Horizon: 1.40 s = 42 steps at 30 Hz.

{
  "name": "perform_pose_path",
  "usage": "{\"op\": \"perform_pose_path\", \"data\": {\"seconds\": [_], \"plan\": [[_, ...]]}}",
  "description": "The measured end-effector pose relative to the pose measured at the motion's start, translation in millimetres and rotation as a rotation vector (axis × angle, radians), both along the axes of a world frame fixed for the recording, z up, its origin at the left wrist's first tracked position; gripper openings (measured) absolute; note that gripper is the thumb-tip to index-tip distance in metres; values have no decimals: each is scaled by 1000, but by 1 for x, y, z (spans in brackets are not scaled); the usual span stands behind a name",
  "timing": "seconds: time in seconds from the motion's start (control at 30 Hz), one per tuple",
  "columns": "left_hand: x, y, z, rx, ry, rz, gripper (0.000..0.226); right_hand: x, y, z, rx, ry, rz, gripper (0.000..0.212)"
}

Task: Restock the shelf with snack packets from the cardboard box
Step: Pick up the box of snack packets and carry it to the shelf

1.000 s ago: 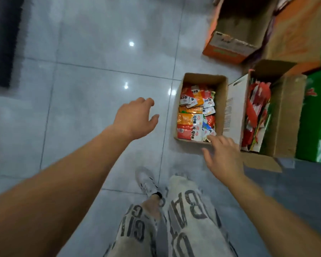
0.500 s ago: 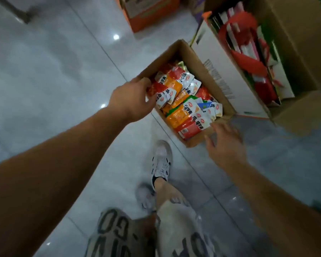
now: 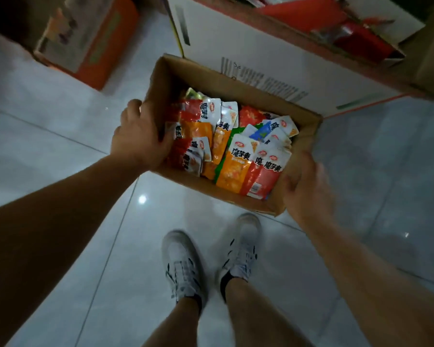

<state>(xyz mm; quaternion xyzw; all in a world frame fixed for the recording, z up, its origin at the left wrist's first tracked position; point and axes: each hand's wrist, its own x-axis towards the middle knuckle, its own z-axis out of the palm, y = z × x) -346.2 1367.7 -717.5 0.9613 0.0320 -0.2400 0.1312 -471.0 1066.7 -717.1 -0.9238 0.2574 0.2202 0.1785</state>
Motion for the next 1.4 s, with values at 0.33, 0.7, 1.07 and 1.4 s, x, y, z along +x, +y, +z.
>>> {"op": "perform_pose_path", "data": {"seconds": [0.33,0.7,1.07,1.4], "plan": [[4,10,-39,-213,-90,190,85,-8,22,-39,135,-188,-314,77],[-6,21,-60,-180,-250,224,36,-4,21,-52,106,-266,-322,69],[-95,77,-5,-234,-209,431,35,-7,33,16,158,-240,-157,63],[-230,132,146,-253,-138,942,39,-9,98,140,259,-136,194,42]]}}
